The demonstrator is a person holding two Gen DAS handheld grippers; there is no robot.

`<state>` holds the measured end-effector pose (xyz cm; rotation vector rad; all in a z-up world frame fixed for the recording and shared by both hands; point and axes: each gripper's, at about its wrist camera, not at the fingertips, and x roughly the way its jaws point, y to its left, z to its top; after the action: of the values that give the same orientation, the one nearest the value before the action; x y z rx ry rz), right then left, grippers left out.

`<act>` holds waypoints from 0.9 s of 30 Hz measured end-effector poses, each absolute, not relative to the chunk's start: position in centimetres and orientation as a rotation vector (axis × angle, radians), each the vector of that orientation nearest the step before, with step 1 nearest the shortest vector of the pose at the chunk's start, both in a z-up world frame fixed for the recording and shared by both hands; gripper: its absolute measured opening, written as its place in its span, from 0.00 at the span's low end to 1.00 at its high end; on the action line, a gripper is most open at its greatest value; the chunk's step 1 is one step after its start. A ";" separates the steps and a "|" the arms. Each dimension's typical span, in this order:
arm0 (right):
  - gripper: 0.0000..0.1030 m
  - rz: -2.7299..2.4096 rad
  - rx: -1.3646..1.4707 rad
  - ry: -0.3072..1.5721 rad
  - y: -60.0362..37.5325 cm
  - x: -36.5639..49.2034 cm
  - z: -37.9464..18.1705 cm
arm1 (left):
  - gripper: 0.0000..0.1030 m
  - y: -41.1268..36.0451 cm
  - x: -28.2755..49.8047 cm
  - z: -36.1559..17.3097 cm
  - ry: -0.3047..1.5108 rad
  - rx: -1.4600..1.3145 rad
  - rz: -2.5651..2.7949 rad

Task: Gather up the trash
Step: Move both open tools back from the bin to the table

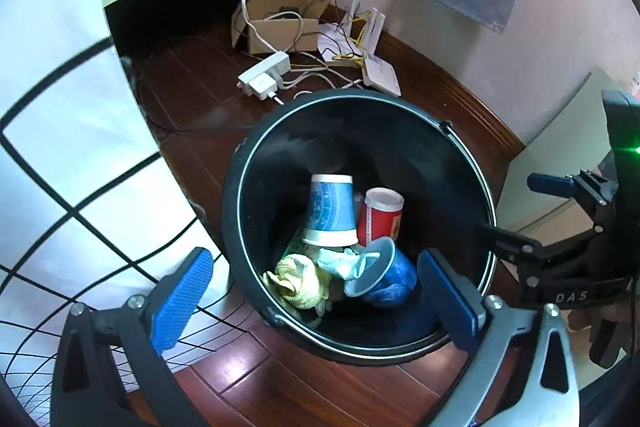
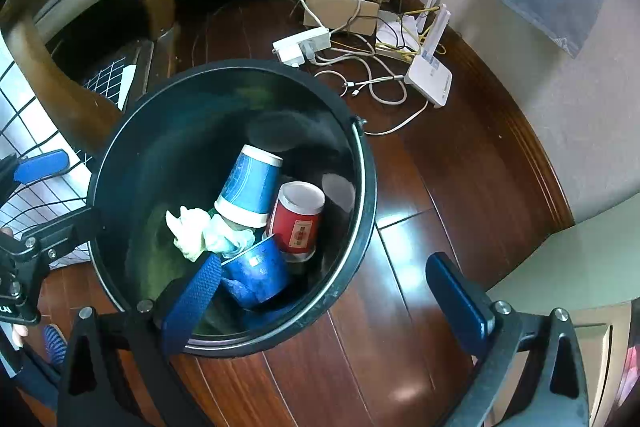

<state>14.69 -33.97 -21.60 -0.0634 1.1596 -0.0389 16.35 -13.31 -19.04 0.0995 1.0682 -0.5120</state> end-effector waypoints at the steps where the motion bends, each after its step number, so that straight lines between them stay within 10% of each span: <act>1: 1.00 -0.038 -0.062 1.156 -33.9 14.6 -21.5 | 1.00 -13.3 16.3 -19.0 1.069 0.100 -0.511; 27: 1.00 -0.008 -0.084 1.054 -31.2 13.1 -16.8 | 1.00 -11.1 14.4 -15.1 0.969 0.121 -0.419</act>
<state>13.06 -31.22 -16.78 -0.0840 1.0541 -0.0083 14.36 -11.14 -15.12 0.1211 0.9689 -0.4195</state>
